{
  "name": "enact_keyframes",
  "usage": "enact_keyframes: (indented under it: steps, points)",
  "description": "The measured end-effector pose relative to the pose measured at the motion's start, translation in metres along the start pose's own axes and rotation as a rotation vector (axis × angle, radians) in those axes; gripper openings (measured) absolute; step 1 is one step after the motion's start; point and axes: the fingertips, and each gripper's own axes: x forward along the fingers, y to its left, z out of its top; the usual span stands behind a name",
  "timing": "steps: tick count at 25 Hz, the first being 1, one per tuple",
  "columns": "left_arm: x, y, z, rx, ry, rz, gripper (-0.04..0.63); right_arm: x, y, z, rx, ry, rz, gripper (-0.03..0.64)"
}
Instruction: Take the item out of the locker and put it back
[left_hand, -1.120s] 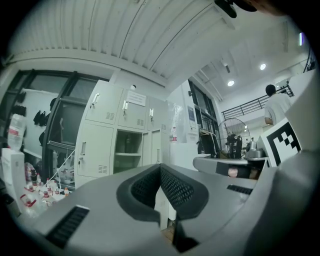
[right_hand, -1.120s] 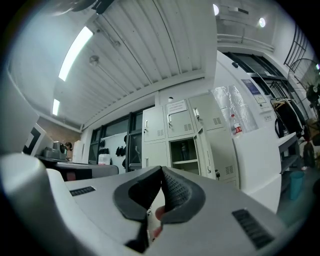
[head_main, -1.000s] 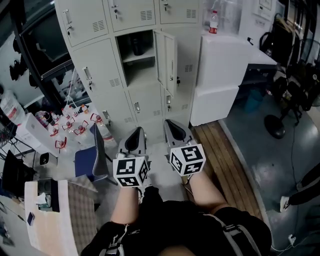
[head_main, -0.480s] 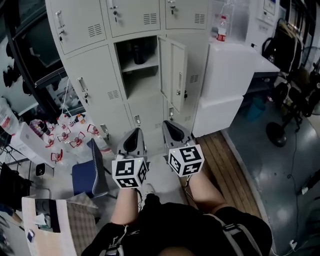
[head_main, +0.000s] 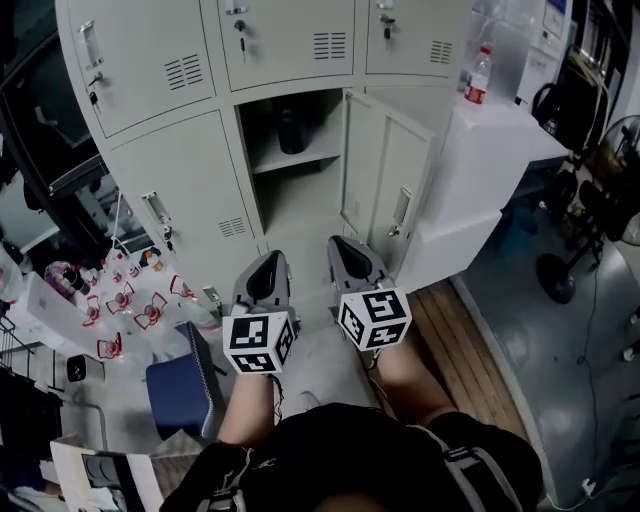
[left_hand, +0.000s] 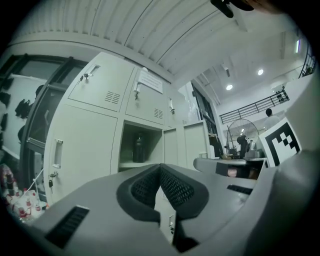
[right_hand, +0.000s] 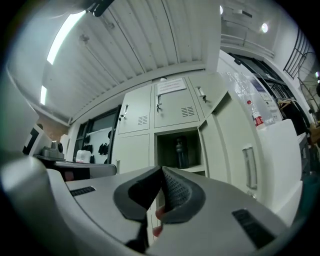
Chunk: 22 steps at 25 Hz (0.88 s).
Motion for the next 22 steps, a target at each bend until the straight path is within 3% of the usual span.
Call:
enact_keyframes:
  steps: [8, 13, 19, 22]
  points:
    - [0.074, 0.074, -0.01, -0.002, 0.01, -0.061, 0.012, 0.098, -0.008, -0.018, 0.008, 0.002, -0.066, 0.014]
    - [0.105, 0.092, -0.014, -0.014, 0.021, -0.086, 0.012, 0.125, -0.026, -0.023, 0.011, 0.011, -0.11, 0.014]
    - [0.129, 0.104, -0.022, -0.014, 0.033, -0.096, 0.012, 0.158, -0.041, -0.021, -0.076, -0.003, -0.142, 0.015]
    - [0.136, 0.112, -0.02, -0.002, 0.026, -0.095, 0.012, 0.183, -0.047, -0.009, -0.058, -0.038, -0.112, 0.179]
